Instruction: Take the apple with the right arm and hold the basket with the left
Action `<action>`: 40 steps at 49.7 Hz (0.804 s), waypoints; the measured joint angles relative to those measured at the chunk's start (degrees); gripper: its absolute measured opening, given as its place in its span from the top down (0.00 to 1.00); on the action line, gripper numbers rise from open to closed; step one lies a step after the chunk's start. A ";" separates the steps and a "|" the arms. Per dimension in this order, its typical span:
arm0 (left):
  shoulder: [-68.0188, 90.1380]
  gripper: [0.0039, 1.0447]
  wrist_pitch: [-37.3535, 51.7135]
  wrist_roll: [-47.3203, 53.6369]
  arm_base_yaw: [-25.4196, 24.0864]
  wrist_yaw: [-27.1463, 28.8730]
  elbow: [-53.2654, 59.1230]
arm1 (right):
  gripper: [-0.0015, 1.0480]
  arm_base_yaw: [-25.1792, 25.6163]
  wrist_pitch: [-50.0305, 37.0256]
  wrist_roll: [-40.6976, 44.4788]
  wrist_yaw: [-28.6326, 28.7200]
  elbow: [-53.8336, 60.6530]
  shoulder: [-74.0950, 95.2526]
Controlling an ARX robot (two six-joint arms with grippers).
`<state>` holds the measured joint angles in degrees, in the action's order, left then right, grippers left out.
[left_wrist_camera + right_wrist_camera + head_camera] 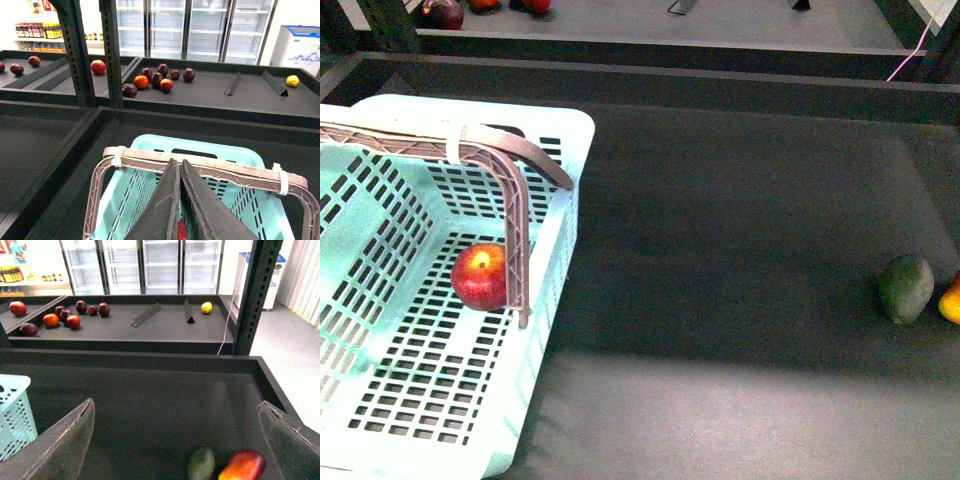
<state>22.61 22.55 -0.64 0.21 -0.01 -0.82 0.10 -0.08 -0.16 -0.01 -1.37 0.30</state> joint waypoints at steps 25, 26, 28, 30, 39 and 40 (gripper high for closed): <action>-9.92 0.97 -9.81 0.00 0.00 0.00 0.00 | 0.08 0.00 0.00 0.00 0.00 0.00 0.00; -10.21 0.97 -10.10 0.00 0.00 0.00 0.00 | 0.08 0.00 0.00 0.00 0.00 0.02 0.00; -11.10 0.97 -10.97 0.00 0.00 0.00 0.00 | 0.08 0.00 0.00 0.00 0.00 0.00 0.00; -11.78 0.97 -11.65 0.00 0.00 0.00 0.00 | 0.08 0.00 0.00 0.00 0.00 0.00 0.00; -22.03 0.97 -22.32 0.02 0.00 0.00 0.00 | 0.08 0.00 0.00 0.00 0.00 0.02 0.00; -22.12 0.97 -22.36 0.02 0.00 0.02 0.00 | 0.08 0.00 0.00 0.00 0.02 0.02 0.00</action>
<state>0.49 0.19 -0.62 0.21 0.01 -0.82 0.10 -0.08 -0.16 0.01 -1.34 0.30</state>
